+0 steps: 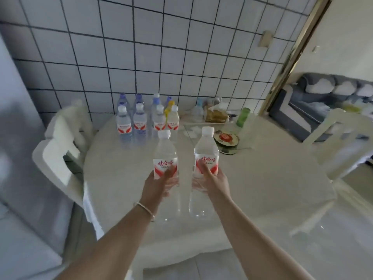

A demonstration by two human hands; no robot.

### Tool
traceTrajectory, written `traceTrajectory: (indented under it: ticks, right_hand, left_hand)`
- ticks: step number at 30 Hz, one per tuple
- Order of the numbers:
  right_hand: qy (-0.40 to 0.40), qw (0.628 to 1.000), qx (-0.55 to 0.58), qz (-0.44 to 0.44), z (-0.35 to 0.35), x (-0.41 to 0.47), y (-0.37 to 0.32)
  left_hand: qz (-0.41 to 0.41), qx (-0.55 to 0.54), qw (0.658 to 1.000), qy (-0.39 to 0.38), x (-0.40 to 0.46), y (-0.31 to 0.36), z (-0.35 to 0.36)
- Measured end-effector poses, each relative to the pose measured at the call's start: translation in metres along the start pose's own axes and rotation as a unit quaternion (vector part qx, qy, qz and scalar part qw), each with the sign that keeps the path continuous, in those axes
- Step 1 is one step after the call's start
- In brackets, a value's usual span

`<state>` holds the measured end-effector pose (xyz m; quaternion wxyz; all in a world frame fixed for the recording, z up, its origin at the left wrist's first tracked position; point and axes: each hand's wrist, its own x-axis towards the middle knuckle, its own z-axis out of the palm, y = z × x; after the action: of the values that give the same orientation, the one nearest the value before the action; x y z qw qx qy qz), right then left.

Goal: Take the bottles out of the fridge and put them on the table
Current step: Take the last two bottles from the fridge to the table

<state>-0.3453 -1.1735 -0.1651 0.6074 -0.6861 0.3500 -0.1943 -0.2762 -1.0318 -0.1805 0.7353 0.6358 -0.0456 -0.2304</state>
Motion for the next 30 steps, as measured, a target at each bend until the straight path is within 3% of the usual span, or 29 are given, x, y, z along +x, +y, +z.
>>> traceTrajectory:
  ticks: [9,13,21,30]
  right_hand:
    - [-0.131,0.989,0.024,0.059,0.084,0.109,0.012]
    - [-0.171,0.984,-0.016,0.053,0.134,0.156,0.020]
    - [-0.216,0.972,-0.087,0.020,0.217,0.235,0.029]
    - [-0.247,0.965,-0.092,-0.020,0.247,0.270,0.033]
  left_hand:
    - [0.000,0.029,0.995,0.094,0.112,-0.020,-0.042]
    - [-0.002,0.055,0.992,0.117,0.167,-0.028,-0.079]
    - [0.018,0.070,0.994,0.082,0.258,-0.019,-0.124]
    - [-0.001,0.129,0.988,0.086,0.310,-0.034,-0.156]
